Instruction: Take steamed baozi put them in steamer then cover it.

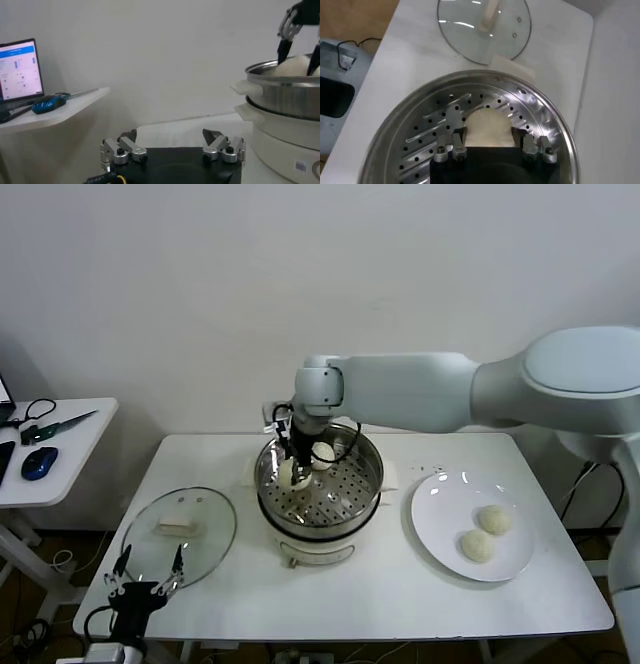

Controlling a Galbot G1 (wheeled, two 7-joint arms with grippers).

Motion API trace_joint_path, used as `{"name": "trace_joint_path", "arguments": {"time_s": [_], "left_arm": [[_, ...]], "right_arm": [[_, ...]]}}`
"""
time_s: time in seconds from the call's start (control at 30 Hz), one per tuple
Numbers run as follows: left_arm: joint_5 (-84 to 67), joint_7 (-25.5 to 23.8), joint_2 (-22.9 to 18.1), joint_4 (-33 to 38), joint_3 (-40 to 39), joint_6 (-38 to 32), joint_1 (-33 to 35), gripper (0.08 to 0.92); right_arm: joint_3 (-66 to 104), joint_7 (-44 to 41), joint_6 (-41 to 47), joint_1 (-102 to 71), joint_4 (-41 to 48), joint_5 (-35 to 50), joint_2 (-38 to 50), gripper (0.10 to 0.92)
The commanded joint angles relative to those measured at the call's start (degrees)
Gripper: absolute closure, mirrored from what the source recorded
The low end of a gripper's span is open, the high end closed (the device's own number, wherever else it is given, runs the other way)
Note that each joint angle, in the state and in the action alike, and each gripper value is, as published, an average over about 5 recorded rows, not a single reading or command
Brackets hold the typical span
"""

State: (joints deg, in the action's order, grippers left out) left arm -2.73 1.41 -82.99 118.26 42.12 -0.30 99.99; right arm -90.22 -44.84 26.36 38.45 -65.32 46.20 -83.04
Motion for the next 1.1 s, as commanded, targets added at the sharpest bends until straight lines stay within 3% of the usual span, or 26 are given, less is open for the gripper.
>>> {"name": "trace_joint_path", "arguments": {"time_s": [0.03, 0.17, 0.33, 0.5, 0.73, 0.9, 1.1], "left_arm": [[0.03, -0.01, -0.05, -0.08, -0.02, 0.05, -0.04, 0.177], [0.16, -0.02, -0.11, -0.16, -0.1, 0.07, -0.21, 0.177], [0.25, -0.01, -0.11, -0.19, -0.09, 0.11, -0.32, 0.177], [0.4, -0.01, -0.16, 0.06, -0.18, 0.11, -0.23, 0.177], [0.35, 0.01, -0.1, 0.46, -0.06, 0.11, 0.1, 0.177], [0.16, 0.06, -0.18, 0.5, -0.01, 0.14, -0.24, 0.177], [-0.02, 0.16, -0.52, 0.87, -0.15, 0.3, -0.37, 0.177]], "right_arm": [[1.0, 1.45, 0.32, -4.95, 4.79, -2.3, -2.14, 0.399], [1.49, 1.14, -0.89, -4.67, 3.95, -2.2, -1.46, 0.365], [2.04, -0.7, -2.85, -1.18, 1.04, -1.38, 1.44, 0.24], [-0.17, -6.48, -6.73, 7.9, -3.18, 0.58, 7.55, 0.204], [-10.22, -17.25, -13.07, 20.64, -11.52, 1.26, 26.21, 0.202], [-18.8, -15.64, -14.76, 23.89, -21.04, -5.43, 41.16, 0.203], [-17.8, -12.02, -14.78, 13.81, -22.08, -16.93, 52.9, 0.203]]}}
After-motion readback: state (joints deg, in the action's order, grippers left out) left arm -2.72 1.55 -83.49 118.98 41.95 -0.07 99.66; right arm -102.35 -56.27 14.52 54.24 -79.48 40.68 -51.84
